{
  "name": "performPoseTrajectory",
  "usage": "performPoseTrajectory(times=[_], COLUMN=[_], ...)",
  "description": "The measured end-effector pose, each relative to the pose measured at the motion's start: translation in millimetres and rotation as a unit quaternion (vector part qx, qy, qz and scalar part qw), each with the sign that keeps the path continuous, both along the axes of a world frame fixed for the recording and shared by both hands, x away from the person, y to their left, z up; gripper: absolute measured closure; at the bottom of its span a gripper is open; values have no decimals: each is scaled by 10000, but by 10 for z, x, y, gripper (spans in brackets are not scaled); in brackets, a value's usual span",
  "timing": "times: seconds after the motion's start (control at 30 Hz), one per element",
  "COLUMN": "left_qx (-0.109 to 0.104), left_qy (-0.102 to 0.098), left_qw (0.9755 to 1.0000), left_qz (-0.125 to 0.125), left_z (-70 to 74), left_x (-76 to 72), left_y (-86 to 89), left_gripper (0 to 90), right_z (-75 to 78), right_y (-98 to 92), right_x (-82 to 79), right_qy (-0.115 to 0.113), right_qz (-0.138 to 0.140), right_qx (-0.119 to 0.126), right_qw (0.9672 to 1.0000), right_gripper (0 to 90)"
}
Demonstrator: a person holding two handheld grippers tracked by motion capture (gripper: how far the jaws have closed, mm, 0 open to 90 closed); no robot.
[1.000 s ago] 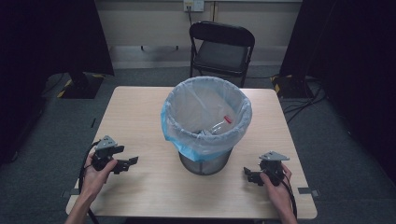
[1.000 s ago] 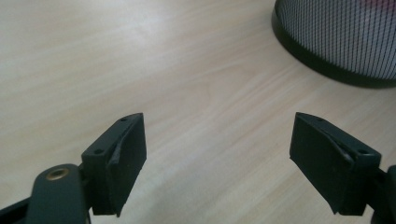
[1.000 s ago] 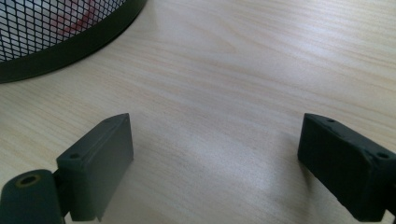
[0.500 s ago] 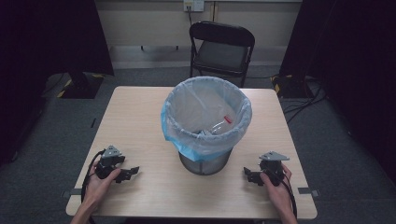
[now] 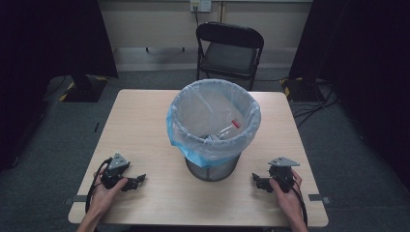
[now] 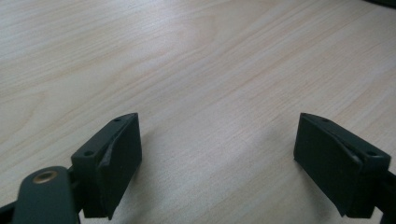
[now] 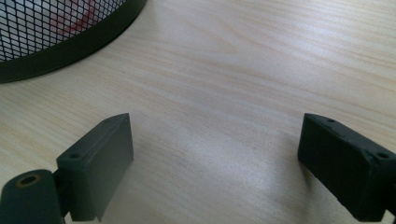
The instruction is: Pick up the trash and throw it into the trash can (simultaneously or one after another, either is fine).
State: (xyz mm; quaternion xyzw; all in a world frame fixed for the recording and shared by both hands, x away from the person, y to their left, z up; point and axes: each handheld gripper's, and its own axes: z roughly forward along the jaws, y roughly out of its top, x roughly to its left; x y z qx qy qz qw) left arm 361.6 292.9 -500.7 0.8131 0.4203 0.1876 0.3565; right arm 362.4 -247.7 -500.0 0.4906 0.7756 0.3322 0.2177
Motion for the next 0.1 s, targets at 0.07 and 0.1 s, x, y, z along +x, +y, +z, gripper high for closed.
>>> performPoseTrajectory(times=[0.07, 0.1], left_qx=[-14, -17], left_qy=[2, 3], left_qw=[10000, 10000], left_qz=[72, 80], left_z=[-1, -1], left_x=[-9, -9], left_y=[-13, -13], left_gripper=[146, 146], right_z=[-2, 0], right_y=[-2, -1], right_x=[2, 1], right_qy=[-14, -9], right_qz=[13, 4], right_qx=[1, -4], right_qw=[10000, 10000], right_gripper=[95, 95])
